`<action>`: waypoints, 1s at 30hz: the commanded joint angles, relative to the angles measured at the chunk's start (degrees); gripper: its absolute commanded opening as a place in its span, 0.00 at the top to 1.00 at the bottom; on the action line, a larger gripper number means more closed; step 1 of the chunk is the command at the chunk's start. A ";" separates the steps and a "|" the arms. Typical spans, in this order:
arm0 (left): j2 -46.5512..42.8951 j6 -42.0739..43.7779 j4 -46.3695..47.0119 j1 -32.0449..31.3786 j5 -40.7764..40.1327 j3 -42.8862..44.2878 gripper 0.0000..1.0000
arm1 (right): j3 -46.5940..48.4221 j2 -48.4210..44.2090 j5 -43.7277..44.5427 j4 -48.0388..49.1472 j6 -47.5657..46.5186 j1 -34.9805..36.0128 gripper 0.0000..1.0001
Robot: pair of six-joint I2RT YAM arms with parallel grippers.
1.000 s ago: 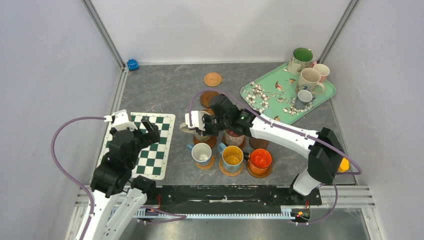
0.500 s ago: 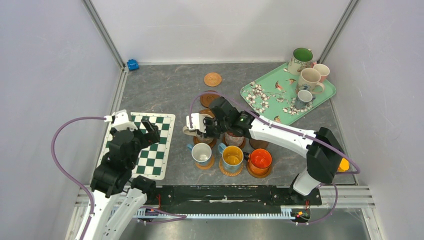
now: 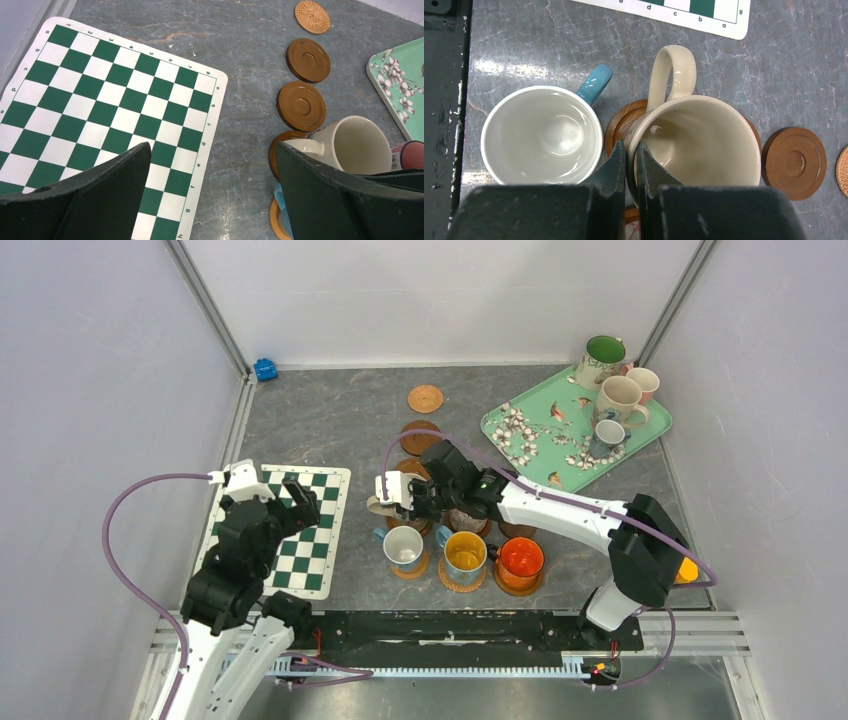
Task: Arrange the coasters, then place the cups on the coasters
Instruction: Place the cup on the coaster.
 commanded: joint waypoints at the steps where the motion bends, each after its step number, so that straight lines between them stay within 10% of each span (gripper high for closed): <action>1: -0.67 0.17 1.27 -0.19 -0.90 1.53 0.00 | 0.31 -3.07 -1.66 8.71 0.29 0.14 1.00; 23: -1.15 0.17 1.36 -0.19 -0.81 1.48 0.00 | 0.37 -2.23 -1.53 10.40 1.77 0.21 1.00; 30: -1.16 0.23 1.45 -0.20 -0.65 1.35 0.00 | 0.54 -2.65 -0.19 10.08 2.72 0.13 0.76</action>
